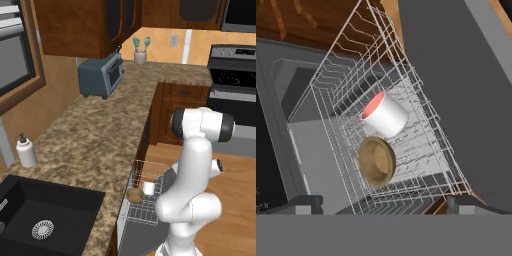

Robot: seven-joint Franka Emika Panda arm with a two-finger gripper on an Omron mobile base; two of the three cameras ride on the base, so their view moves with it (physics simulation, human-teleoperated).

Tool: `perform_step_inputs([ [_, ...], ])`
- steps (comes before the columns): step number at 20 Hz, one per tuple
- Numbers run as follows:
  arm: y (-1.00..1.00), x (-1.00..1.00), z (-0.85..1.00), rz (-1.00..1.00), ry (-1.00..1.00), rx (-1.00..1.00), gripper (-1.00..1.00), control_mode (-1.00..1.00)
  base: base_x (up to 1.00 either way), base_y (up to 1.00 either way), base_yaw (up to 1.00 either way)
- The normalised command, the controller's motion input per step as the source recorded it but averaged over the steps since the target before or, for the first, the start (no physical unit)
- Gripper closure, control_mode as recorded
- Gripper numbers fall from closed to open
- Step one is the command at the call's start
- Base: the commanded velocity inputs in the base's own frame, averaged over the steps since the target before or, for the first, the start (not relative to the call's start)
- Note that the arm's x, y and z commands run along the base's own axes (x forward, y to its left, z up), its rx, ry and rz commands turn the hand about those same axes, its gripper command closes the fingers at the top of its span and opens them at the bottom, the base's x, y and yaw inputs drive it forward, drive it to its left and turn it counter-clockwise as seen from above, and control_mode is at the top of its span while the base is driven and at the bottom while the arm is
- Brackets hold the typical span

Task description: Pick up the cup and bowl from the counter, place them in the dishwasher, and close the dishwasher door.

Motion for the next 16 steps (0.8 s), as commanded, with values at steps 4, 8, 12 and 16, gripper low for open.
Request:
perform_step_inputs([
  [4,-1.0,0.0,-0.19,0.0,-0.04,0.26,-1.0,-1.0,0.0,0.0,0.0],
  [8,-1.0,0.0,-0.66,0.0,-0.05,0.24,-1.0,-1.0,0.0,0.0,0.0],
  [12,-0.99,0.05,-0.89,0.0,-0.07,0.24,-1.0,-1.0,0.0,0.0,0.0],
  [16,-0.81,0.23,-0.94,0.01,-0.03,0.28,-1.0,-1.0,0.0,0.0,0.0],
])
